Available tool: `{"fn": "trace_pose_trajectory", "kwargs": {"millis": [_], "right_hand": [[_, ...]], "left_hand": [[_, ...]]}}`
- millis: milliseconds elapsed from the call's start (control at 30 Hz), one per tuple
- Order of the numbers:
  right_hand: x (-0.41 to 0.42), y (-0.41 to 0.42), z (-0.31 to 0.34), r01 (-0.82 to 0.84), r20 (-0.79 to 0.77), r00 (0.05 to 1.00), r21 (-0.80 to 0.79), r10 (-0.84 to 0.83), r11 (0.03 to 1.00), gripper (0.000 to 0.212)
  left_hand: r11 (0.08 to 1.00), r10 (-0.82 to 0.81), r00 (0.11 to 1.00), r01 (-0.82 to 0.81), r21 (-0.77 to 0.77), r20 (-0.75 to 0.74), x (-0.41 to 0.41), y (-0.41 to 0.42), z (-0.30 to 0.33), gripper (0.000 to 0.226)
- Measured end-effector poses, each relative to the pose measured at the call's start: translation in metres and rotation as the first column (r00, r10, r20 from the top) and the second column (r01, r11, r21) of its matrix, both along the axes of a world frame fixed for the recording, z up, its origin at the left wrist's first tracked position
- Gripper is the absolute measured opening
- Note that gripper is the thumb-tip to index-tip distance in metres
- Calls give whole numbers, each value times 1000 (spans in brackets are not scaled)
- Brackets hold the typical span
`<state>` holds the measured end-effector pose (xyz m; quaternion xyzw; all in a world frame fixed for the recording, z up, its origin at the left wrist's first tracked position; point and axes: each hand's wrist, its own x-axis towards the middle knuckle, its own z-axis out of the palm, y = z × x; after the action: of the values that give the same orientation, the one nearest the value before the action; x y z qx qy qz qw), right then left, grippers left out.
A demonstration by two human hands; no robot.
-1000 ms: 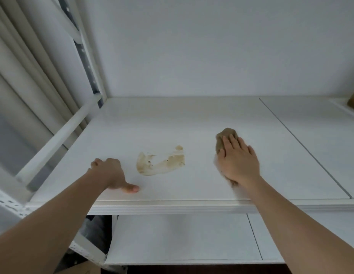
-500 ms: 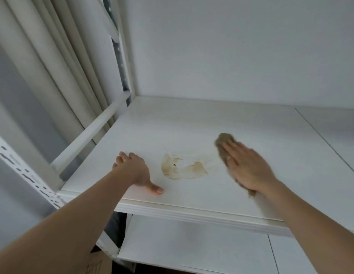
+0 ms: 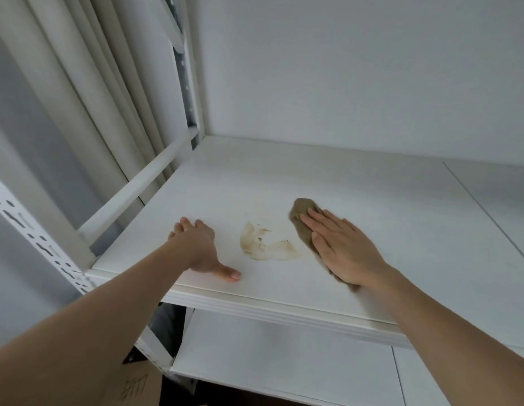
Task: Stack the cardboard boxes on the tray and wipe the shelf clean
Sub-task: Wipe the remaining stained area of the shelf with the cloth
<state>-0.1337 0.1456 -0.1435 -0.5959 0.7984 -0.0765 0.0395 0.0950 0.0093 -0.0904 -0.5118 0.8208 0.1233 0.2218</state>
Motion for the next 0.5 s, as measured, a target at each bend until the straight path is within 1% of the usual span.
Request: {"fn": "trace_pose_trajectory", "kwargs": {"millis": [133,200,267,400,467,500], "right_hand": [[-33,-6,1,253,-35,967,32,-251,967,51],[-25,-22,-2,300,-33,954,24,-299,954,53],[-7,-32,-1,258,-16,966,19,-258,966,53],[34,-22,1,46,-10,999,-27,-47,999,53],[32,-3,1,-34,-2,999,-18,34,999,51],[22,6,1,-30,-3,1000,1,30,1000,50]], "left_hand": [[999,-34,999,34,-28,-10,1,4,3,136],[999,-39,999,39,-26,-7,1,4,4,132],[999,-49,999,49,-23,5,0,6,6,126],[998,-65,996,66,-21,59,-1,6,10,116],[998,-61,995,63,-17,72,-3,7,11,116],[998,-58,996,59,-16,71,-3,8,11,116]]}}
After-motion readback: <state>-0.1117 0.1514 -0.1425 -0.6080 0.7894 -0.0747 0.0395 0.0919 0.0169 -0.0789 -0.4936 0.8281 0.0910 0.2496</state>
